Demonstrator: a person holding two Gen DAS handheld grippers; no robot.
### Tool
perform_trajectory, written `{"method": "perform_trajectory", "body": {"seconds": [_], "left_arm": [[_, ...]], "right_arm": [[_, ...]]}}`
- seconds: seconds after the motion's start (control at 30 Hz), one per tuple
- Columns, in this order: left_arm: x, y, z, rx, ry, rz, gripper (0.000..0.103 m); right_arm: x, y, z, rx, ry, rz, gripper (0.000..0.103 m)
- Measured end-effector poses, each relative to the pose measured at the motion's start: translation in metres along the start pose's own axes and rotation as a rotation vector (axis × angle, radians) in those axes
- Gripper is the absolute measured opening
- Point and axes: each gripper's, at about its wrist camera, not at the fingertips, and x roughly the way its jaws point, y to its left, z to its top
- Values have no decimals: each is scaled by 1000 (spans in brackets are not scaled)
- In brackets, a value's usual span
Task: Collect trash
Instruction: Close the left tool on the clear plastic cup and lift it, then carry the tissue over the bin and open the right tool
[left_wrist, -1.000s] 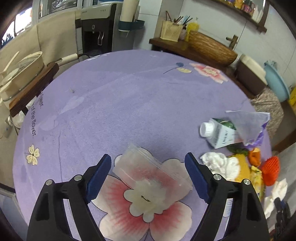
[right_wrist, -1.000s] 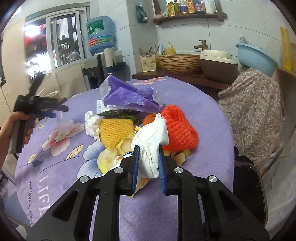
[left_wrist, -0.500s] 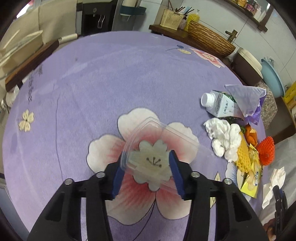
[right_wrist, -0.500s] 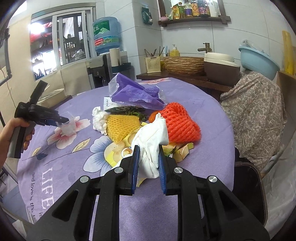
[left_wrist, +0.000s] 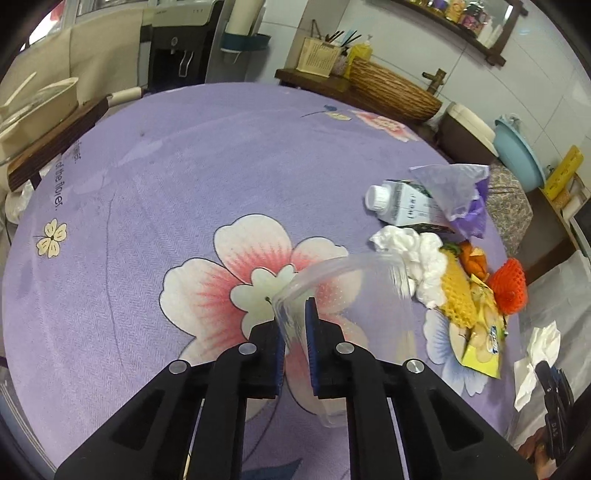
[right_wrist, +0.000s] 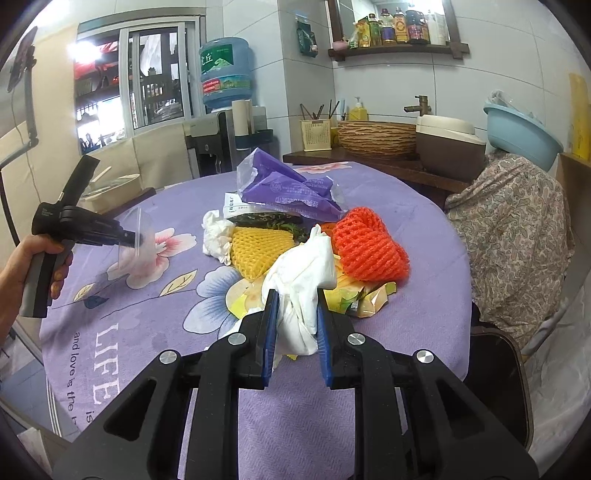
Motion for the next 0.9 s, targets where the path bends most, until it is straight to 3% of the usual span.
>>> {"method": "perform_trajectory", "body": {"seconds": [0.13,0.37,0.47,0.9], "left_arm": [[-15,-20,-14,66,-47,-8,10],[-35,-65,-40,147,-102,-100,10],[-43,-83,-49,195,-150,-85,10],[-52,-128,-67,266,-182,-156,8]], "right_arm": [[-4,-1,-1,4,-5,4,20],[-12,-5,-6,17,-7,13,20],[-17,-7,-8,19,-10,12,20],[-32,-20,-17,50,-20,0,20]]}}
